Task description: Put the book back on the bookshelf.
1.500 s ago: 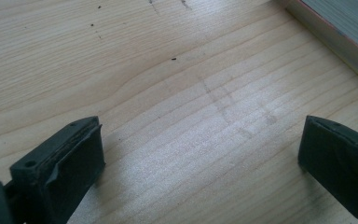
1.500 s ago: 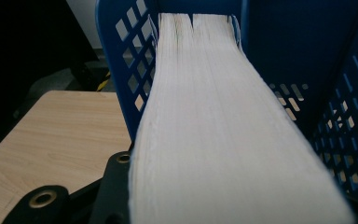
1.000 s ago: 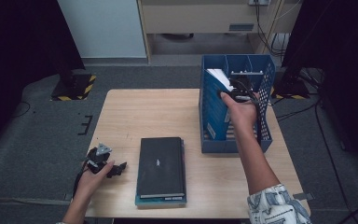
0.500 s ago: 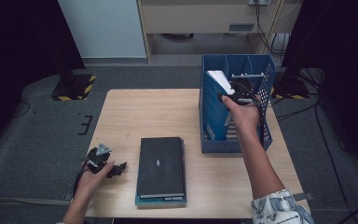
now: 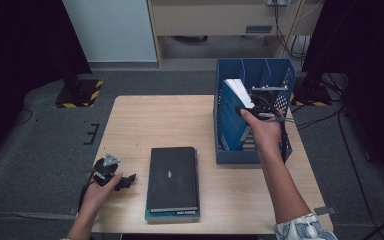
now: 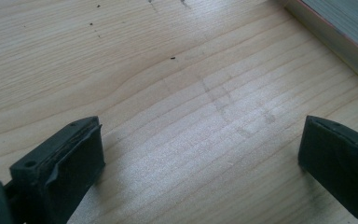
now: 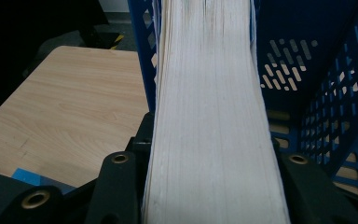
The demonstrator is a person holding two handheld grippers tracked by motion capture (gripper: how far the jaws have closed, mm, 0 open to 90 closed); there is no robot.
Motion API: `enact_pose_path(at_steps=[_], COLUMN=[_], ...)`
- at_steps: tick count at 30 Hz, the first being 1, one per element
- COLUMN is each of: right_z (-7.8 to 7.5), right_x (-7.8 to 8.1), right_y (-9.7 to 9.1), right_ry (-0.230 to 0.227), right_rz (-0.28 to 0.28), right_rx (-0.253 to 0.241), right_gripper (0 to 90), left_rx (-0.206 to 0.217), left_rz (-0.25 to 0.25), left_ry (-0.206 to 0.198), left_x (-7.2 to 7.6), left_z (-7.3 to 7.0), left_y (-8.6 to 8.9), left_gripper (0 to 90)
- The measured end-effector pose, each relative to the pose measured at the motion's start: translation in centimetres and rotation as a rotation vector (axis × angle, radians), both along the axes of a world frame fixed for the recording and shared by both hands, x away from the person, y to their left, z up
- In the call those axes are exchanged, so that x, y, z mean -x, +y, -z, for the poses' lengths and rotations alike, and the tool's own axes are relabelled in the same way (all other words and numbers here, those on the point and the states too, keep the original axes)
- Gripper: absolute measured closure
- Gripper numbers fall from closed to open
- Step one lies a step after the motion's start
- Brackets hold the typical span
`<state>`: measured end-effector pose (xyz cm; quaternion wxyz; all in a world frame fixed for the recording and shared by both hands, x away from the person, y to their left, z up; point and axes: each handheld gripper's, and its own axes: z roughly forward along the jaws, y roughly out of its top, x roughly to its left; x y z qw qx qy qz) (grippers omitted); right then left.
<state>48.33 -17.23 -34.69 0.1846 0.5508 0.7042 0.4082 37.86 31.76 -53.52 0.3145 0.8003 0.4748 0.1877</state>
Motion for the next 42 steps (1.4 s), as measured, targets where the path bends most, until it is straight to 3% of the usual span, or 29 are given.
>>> enact_pose_path(at_steps=[8, 14, 23, 31, 42], right_z=[-0.3, -0.5, -0.6, -0.8, -1.8], right_x=[-0.1, -0.5, -0.6, -1.0, -2.2], right_y=[0.4, 0.8, 0.8, 0.7, 1.5], right_ry=[-0.008, 0.01, 0.011, -0.013, -0.065], right_rz=[-0.007, -0.005, 0.005, 0.035, 0.072], right_rx=[0.009, 0.006, 0.01, -0.008, 0.006], right_gripper=[54.5, 53.2, 59.8, 60.4, 60.4], left_rx=[0.0, 0.0, 0.003, 0.004, 0.002], left_rz=[0.0, 0.0, -0.002, -0.001, 0.002], left_ry=[0.0, 0.0, -0.001, -0.004, -0.005], left_x=[0.0, 0.0, 0.0, 0.0, 0.0], left_z=[0.0, 0.0, 0.0, 0.0, 0.0], left_y=[0.0, 0.0, 0.0, 0.0, 0.0], left_gripper=[0.0, 0.0, 0.0, 0.0, 0.0])
